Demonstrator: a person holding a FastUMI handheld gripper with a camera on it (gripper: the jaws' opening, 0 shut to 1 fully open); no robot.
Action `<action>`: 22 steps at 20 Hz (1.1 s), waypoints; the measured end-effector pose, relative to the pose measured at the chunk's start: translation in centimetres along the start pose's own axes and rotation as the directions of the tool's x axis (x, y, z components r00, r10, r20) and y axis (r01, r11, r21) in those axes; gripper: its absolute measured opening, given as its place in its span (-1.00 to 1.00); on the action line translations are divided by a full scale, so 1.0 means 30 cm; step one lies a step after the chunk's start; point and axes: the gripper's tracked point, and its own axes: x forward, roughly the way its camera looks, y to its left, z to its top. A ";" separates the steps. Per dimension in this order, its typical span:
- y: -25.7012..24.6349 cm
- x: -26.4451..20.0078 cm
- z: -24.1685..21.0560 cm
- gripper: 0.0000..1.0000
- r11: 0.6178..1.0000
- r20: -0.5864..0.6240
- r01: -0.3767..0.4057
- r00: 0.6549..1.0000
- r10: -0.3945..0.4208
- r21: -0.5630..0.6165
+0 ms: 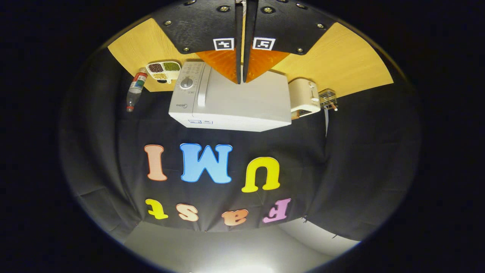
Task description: Open the microwave, put the food inside, and close the microwave door.
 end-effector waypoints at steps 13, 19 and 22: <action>-0.035 -0.565 0.144 -0.92 1.000 0.119 -0.003 0.993 0.004 -0.008; -0.117 -0.622 0.148 0.30 0.996 0.138 0.086 0.987 -0.082 -0.027; -0.135 -0.631 0.164 0.95 0.987 0.149 0.156 0.978 -0.149 -0.036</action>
